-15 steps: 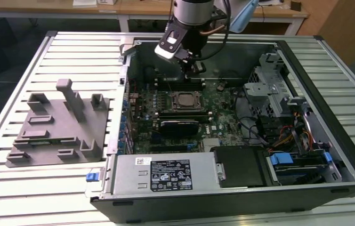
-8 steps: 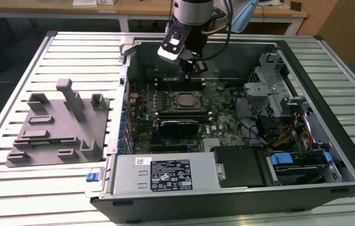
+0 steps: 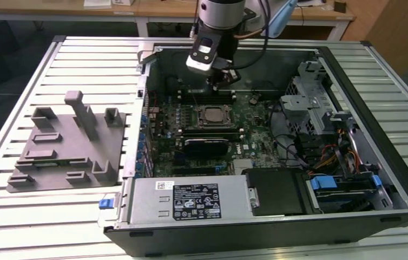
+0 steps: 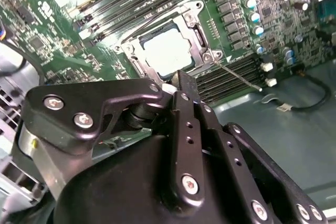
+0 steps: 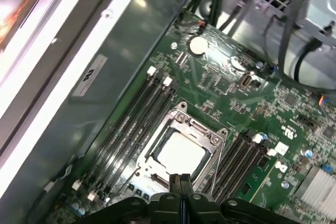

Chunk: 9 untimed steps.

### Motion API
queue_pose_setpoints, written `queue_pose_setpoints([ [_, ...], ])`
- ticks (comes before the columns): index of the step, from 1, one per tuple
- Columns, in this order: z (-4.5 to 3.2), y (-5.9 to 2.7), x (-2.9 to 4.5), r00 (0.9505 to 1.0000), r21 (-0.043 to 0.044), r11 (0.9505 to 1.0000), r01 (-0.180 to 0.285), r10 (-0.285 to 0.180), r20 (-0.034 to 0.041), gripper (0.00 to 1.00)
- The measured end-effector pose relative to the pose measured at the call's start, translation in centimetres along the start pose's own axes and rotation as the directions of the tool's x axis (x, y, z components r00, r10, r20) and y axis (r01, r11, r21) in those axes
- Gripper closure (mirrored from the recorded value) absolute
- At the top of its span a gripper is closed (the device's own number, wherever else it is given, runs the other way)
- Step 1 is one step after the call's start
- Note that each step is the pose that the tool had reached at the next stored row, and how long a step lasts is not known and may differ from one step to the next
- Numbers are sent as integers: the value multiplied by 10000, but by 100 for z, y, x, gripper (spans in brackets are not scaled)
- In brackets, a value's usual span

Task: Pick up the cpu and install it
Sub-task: 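Install the first cpu locking lever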

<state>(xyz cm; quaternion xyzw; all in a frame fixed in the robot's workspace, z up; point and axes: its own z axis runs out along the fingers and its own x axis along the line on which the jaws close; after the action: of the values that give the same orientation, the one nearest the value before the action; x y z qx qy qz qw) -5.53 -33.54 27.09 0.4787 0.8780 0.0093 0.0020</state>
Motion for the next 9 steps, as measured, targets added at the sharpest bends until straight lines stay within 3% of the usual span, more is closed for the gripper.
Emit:
queue_pose_setpoints([
  [5, 0, -5, 3, 9978, 7, 9978, 655, -655, -6, 89],
  [9, 1, -9, 6, 9929, 11, 9929, 1192, -1192, -12, 89],
])
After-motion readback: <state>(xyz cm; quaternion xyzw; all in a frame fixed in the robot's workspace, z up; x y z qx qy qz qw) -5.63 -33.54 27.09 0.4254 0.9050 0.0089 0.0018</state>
